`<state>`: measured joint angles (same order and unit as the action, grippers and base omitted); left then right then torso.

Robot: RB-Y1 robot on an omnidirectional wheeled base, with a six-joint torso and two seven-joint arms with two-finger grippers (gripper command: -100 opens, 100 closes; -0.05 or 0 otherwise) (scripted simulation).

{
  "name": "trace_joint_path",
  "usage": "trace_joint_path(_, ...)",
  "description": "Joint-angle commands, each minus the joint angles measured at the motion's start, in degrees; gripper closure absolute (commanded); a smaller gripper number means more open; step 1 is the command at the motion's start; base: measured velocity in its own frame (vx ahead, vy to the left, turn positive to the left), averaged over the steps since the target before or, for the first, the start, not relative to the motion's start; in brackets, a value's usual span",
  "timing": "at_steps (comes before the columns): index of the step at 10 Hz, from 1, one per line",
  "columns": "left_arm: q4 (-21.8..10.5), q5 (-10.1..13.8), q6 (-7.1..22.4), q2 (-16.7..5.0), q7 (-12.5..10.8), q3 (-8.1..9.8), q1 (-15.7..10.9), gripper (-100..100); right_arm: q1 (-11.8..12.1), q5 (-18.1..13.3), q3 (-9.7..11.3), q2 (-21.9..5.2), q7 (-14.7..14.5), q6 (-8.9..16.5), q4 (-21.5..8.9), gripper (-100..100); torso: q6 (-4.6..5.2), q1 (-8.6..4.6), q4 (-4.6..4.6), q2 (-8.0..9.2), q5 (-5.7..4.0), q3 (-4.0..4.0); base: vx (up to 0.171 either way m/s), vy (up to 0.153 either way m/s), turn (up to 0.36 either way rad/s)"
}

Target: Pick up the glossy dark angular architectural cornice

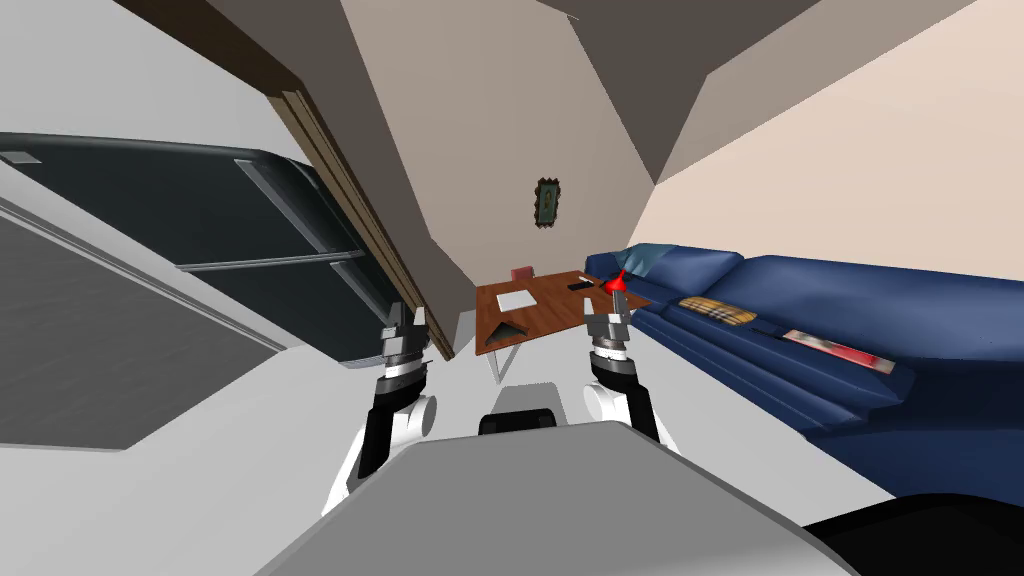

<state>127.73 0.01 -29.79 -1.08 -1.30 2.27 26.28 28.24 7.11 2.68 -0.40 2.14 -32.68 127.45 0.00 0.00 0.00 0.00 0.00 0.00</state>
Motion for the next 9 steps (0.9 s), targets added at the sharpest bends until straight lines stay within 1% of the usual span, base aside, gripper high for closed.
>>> trace_joint_path(1,-1.8,-0.1,-0.7,-1.8,0.0,-0.03,-0.1,-100,0.0,0.0,0.0,0.0,0.0,0.0,0.0,0,0.0,0.0,0.0,0.0,0.0,0.0,0.014,-0.016,0.039)
trace_joint_path(3,-4.5,-0.3,-1.8,-3.4,0.0,-0.06,-0.2,-100,0.0,0.0,0.0,0.0,0.0,0.0,0.0,0,-0.01,-0.09,-0.02,-0.07,-0.01,-0.04,0.022,-0.034,0.076)
trace_joint_path(6,-9.8,-0.6,-4.3,-5.5,-0.1,-0.12,-0.5,-100,0.0,0.0,0.0,0.0,0.0,0.0,0.0,0,0.0,-0.2,-0.03,-0.11,-0.04,-0.06,0.028,-0.053,0.079)
trace_joint_path(7,-10.4,-0.6,-4.3,-5.5,-0.1,-0.12,-0.5,-100,0.0,0.0,0.0,0.0,0.0,0.0,0.0,0,-0.01,-0.22,-0.03,-0.13,-0.05,-0.07,0.022,-0.04,0.029)
trace_joint_path(9,-14.5,-0.9,-6.3,-6.5,-0.1,-0.15,-0.7,-100,0.0,0.0,0.0,0.0,0.0,0.0,0.0,0,0.0,-0.11,-0.02,-0.09,-0.02,-0.05,0.023,-0.039,0.075)
